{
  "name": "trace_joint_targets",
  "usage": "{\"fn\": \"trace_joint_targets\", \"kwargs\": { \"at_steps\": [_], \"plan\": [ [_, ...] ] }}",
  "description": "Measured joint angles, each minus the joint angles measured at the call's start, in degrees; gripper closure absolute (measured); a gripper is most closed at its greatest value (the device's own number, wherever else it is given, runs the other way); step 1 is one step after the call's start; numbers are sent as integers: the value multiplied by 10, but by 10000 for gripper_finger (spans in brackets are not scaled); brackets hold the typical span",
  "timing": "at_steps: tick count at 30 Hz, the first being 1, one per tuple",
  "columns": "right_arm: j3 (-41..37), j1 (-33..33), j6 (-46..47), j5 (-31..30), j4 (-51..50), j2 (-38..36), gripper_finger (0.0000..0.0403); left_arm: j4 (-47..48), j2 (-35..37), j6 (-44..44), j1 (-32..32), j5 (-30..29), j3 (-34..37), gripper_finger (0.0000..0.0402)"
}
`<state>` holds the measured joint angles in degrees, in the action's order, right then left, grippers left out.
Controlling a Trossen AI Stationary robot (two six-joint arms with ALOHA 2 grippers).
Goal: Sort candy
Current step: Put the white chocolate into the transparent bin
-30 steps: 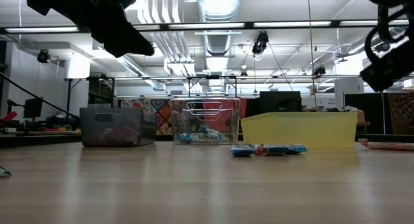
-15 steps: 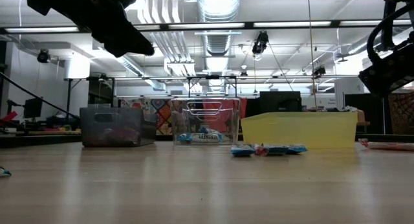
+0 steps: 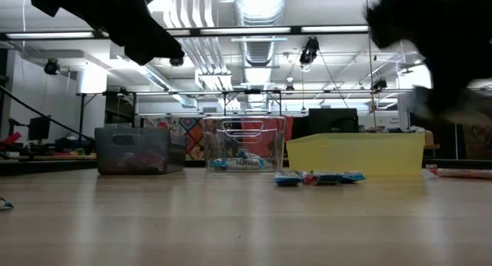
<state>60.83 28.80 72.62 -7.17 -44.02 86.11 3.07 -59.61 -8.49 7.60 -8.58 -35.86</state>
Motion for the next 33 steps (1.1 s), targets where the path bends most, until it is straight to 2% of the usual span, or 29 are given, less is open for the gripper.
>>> {"fn": "trace_joint_targets", "kwargs": {
  "at_steps": [4, 10, 14, 17, 20, 24, 28, 33],
  "plan": [
    [63, -48, -124, -58, 1, -15, 376, -5, 0, 0, 12, 0, 0, 325],
    [148, -158, -370, -92, 54, -9, 374, 12, 6, -30, 29, 1, 0, 325],
    [165, -241, -512, -95, 171, 3, 373, 45, 16, -55, 43, 2, 0, 325],
    [155, -302, -580, -88, 280, 12, 372, 76, 24, -81, 52, 2, 0, 325],
    [138, -364, -601, -54, 370, 26, 372, 100, 27, -106, 63, 2, 0, 325],
    [137, -436, -561, -30, 435, 69, 371, 113, 27, -117, 77, 2, 0, 325],
    [155, -491, -523, -24, 435, 122, 371, 115, 28, -116, 80, 1, 0, 325],
    [186, -525, -496, 7, 440, 179, 370, 115, 29, -114, 80, -11, 0, 325]
  ]
}}
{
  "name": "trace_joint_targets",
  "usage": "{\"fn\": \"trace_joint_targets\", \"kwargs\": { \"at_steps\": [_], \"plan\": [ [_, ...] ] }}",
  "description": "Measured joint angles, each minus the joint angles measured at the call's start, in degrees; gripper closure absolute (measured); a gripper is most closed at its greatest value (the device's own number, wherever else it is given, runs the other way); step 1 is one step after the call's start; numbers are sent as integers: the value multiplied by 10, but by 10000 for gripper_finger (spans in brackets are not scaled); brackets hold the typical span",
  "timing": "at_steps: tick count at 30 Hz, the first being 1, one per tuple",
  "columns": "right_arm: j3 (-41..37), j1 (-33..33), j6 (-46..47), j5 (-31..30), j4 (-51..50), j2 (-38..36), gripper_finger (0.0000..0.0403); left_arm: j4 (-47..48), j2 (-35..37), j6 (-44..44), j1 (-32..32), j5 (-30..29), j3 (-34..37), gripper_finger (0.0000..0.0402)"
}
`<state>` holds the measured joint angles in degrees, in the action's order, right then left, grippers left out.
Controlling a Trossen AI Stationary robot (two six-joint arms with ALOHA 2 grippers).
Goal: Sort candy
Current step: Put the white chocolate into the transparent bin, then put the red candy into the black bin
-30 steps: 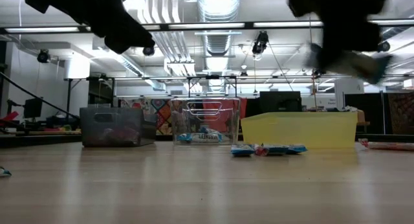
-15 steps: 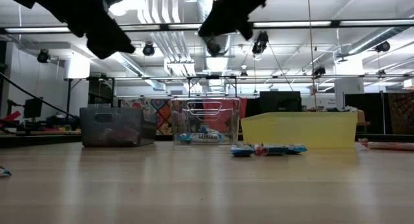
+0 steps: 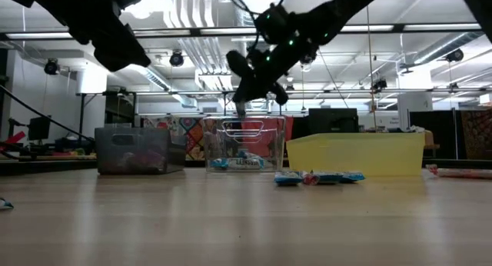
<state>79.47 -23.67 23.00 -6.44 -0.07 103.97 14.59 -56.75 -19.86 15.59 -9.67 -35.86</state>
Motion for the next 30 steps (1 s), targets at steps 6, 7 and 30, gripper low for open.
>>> {"fn": "trace_joint_targets", "kwargs": {
  "at_steps": [6, 7, 30],
  "plan": [
    [49, -12, 20, 4, -28, 63, 369, 0, 0, 12, 0, -4, 0, 325],
    [58, -13, 24, 4, -31, 71, 368, 0, 0, 12, 0, -4, 0, 325],
    [136, -8, -11, 35, -118, 88, 230, 1, 0, -2, 1, -4, 0, 325]
  ]
}}
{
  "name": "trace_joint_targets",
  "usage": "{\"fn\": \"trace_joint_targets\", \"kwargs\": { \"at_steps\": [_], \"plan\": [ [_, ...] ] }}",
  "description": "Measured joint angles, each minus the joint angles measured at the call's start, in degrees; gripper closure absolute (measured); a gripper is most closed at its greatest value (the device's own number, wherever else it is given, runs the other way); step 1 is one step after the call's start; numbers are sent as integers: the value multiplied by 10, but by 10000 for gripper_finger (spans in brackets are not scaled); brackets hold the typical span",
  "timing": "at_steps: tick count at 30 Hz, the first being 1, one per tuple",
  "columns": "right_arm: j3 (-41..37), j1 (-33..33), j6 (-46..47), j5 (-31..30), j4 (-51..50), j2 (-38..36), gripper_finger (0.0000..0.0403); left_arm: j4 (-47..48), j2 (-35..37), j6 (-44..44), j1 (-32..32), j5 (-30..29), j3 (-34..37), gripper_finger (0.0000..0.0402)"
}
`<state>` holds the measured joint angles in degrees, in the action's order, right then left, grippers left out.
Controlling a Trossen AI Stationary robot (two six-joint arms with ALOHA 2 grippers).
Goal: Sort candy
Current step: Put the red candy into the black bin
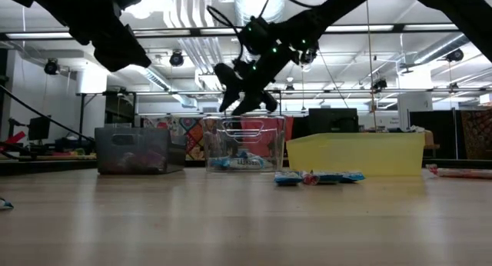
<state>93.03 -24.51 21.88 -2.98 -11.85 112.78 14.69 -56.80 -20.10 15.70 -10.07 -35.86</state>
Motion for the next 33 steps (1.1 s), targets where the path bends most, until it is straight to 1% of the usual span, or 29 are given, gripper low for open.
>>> {"fn": "trace_joint_targets", "kwargs": {
  "at_steps": [6, 9, 18, 20, 23, 25, 30, 33],
  "plan": [
    [44, 46, -53, 9, -90, -13, 241, 25, 0, -64, 15, 1, 0, 325],
    [46, 78, -77, 0, -113, -27, 250, 34, -4, -104, 29, 1, 0, 325],
    [-8, 182, -111, -1, -123, -95, 266, 64, -38, -228, 94, 2, 0, 325],
    [-19, 207, -113, -4, -130, -106, 265, 70, -49, -258, 109, 14, 0, 325],
    [-26, 248, -114, -18, -145, -112, 263, 99, -69, -311, 134, 41, -10, 325],
    [-29, 275, -114, -33, -153, -112, 262, 134, -85, -349, 153, 54, -23, 325],
    [-38, 332, -109, -65, -153, -112, 265, 246, -147, -442, 206, 96, -81, 325],
    [-43, 357, -107, -82, -154, -112, 269, 282, -192, -478, 243, 112, -116, 325]
  ]
}}
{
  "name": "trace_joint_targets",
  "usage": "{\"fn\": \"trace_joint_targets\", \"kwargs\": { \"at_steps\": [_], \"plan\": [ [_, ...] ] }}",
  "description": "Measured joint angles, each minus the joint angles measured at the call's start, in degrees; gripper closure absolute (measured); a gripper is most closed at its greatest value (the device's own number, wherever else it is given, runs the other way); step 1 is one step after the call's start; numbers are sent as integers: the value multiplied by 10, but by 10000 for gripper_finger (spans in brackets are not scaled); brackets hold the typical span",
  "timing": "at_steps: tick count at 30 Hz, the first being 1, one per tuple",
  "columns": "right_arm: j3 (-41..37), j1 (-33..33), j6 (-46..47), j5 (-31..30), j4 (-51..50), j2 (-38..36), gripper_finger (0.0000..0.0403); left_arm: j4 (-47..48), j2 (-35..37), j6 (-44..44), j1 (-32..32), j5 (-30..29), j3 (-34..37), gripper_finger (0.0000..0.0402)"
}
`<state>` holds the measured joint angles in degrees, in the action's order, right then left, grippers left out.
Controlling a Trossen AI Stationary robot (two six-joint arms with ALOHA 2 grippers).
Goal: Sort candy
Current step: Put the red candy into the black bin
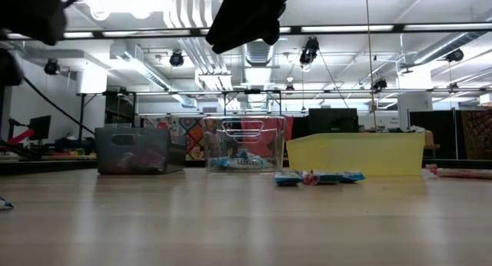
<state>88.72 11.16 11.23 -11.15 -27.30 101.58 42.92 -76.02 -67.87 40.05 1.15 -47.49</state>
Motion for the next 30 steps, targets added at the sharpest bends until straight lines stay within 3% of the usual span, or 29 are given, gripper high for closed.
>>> {"fn": "trace_joint_targets", "kwargs": {
  "at_steps": [5, 11, 16, 21, 30],
  "plan": [
    [-10, 26, 12, -24, 1, 0, 269, 65, -74, -66, 43, 60, -57, 325],
    [-13, 39, 22, -26, 6, 5, 261, 100, -136, -82, 81, 72, -108, 298],
    [-14, 45, 36, -25, 8, 8, 260, 122, -171, -142, 93, 98, -109, 237],
    [-14, 51, 38, -25, 10, 8, 267, 129, -203, -139, 119, 121, -108, 190],
    [-14, 54, 42, -25, 15, 8, 264, 114, -207, -148, 131, 107, -97, 188]
  ]
}}
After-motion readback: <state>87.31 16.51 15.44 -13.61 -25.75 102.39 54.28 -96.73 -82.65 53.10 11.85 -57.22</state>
